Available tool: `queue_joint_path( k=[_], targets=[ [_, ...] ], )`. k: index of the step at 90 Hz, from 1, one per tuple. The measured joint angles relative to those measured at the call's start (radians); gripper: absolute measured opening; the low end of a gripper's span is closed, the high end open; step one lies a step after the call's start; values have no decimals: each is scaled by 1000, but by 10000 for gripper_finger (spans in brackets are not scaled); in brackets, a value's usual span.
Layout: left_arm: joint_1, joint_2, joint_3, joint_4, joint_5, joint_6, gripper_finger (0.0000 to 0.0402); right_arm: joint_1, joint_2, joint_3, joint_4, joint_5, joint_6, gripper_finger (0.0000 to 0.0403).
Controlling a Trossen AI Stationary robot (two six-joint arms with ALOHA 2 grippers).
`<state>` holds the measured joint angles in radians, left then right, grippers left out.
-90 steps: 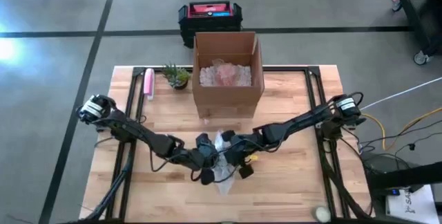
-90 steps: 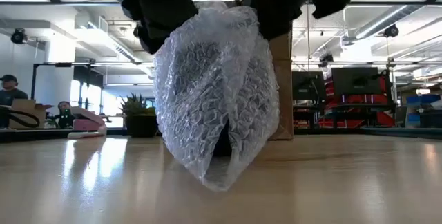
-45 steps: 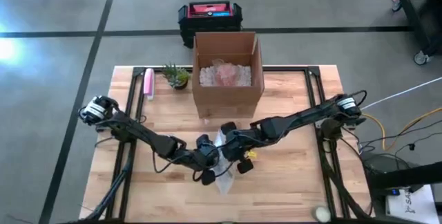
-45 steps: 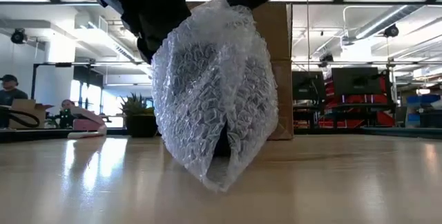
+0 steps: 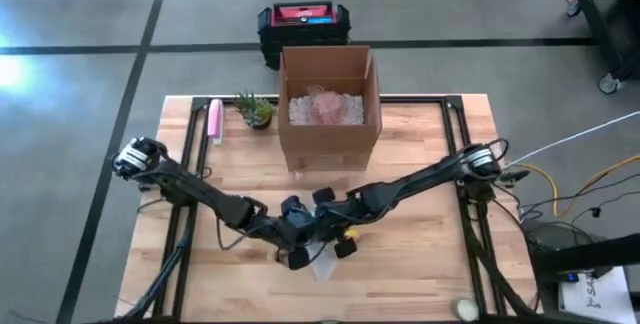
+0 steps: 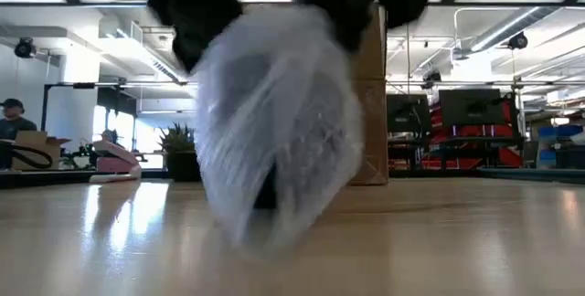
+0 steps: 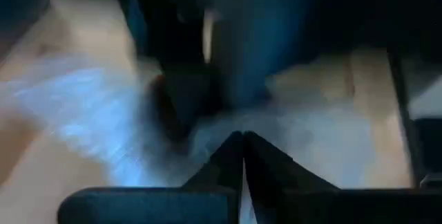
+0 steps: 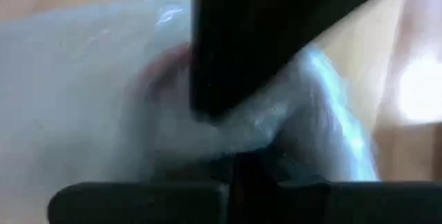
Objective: Wrap mug
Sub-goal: Wrap the black mug with the bubble wrap
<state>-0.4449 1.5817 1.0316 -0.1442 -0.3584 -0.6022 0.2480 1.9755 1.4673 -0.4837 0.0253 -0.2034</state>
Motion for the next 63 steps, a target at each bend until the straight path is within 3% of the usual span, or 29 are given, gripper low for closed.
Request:
queue_joint_path(
  k=[21,44,63],
  targets=[
    [1,-23,9,24,-69,17,0,1,-19,-3,-16,1,-17,2],
    [20,62,5,44,-44,17,0,1,-56,-5,-28,1,-17,2],
    [21,81,2,36,-41,18,0,1,-112,39,-136,1,-19,2]
  ],
)
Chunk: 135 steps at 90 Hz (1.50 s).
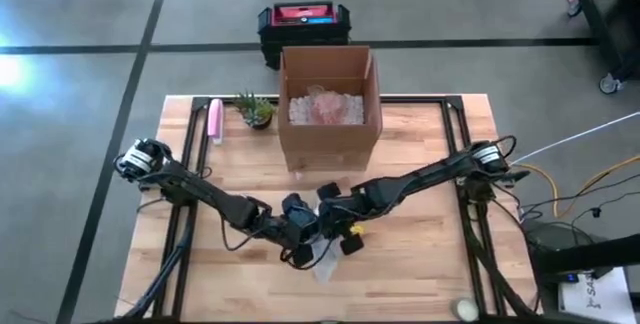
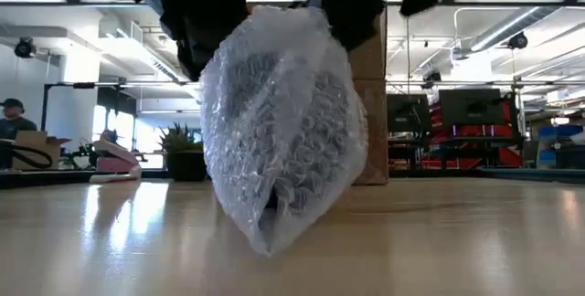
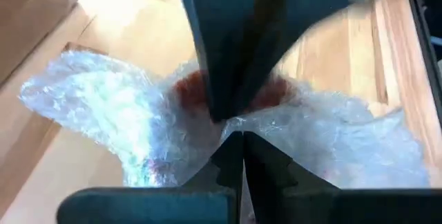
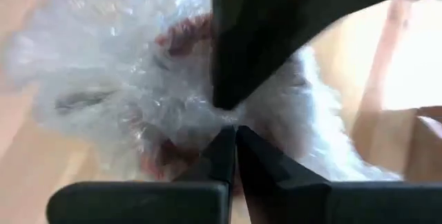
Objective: Wrap mug
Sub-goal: Wrap the black mug with the bubble wrap
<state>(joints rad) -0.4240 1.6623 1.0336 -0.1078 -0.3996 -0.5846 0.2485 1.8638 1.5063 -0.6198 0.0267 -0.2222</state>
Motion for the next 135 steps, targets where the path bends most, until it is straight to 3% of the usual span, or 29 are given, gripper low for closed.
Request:
queue_joint_path(
  k=[12,27,42,61,100,113,135],
  targets=[
    [0,0,-1,-2,0,0,0,0,-29,6,-20,-10,2,2],
    [0,0,-2,-2,0,0,0,2,-7,-5,36,-126,2,2],
    [0,-2,-2,-3,4,-4,0,2,72,-21,73,-54,-18,2],
    [1,-5,-2,-3,20,-4,0,2,106,-19,95,-41,-48,2],
    [0,-3,-2,7,29,7,0,-9,-53,-7,23,-29,-58,2],
    [0,-3,-2,6,29,7,0,-24,-12,-48,128,-27,-50,2],
    [-3,-4,-3,13,24,15,0,-20,88,-61,149,-41,-44,2]
  ],
)
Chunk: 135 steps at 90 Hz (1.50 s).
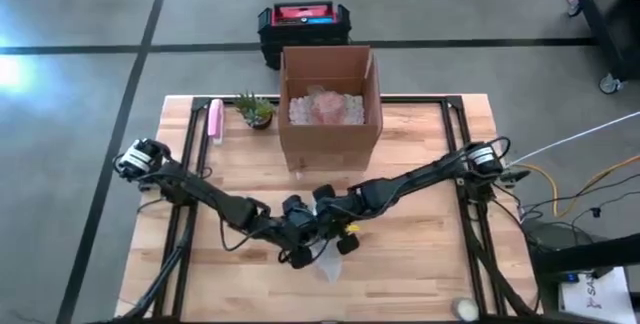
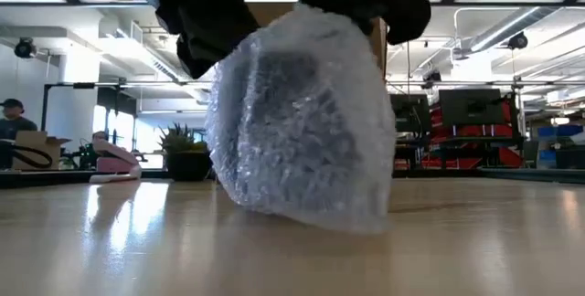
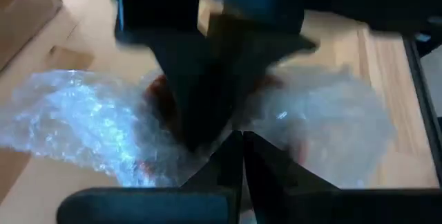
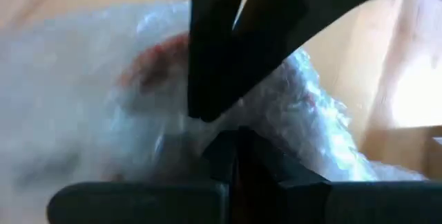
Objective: Wrap mug
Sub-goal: Wrap the black mug with the bubble wrap
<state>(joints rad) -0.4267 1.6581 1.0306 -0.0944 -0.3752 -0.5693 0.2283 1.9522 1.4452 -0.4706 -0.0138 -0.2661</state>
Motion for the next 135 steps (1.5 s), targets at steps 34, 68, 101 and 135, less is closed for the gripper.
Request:
queue_joint_path(
  k=[34,68,101,135],
  targets=[
    [4,2,1,2,3,-1,0,0,-139,6,-98,10,-12,2],
    [4,4,1,5,2,1,0,47,-118,6,-99,-100,22,2],
    [3,0,16,-21,21,-1,0,26,-12,11,-28,-28,6,2],
    [-7,-39,170,-306,-143,11,0,22,-7,6,-36,-4,-7,2]
  ],
)
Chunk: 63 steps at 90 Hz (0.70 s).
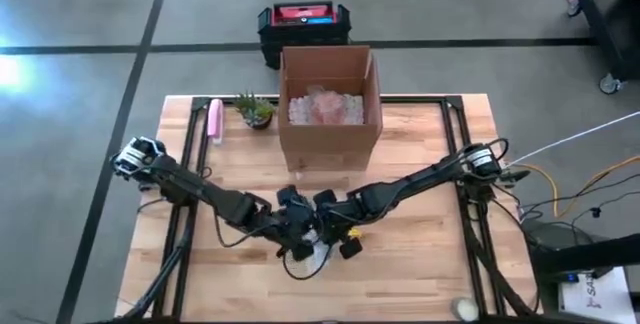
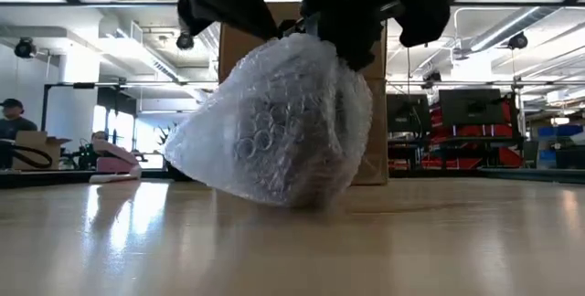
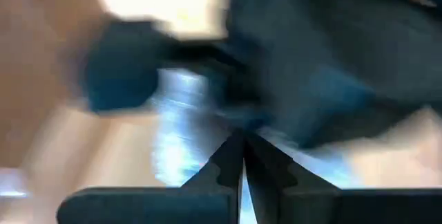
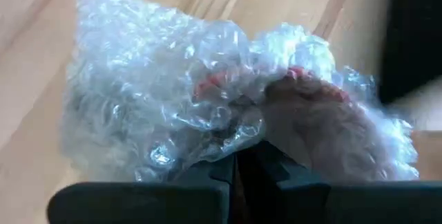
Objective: Wrap mug
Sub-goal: Wrap the black mug with the bubble wrap
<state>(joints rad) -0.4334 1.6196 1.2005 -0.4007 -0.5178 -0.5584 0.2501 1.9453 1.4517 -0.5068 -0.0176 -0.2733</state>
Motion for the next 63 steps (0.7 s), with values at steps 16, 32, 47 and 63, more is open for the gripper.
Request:
queue_joint_path(
  k=[16,32,47,63],
  targets=[
    [2,15,-26,37,163,-21,0,0,-2,0,4,-2,0,2],
    [-5,15,-76,128,168,-23,0,0,-2,2,27,-2,-15,2],
    [9,15,-133,184,157,-50,0,0,-7,40,-12,-3,-17,2],
    [11,14,-143,182,158,-65,0,-1,-79,98,-141,-5,-45,2]
  ],
)
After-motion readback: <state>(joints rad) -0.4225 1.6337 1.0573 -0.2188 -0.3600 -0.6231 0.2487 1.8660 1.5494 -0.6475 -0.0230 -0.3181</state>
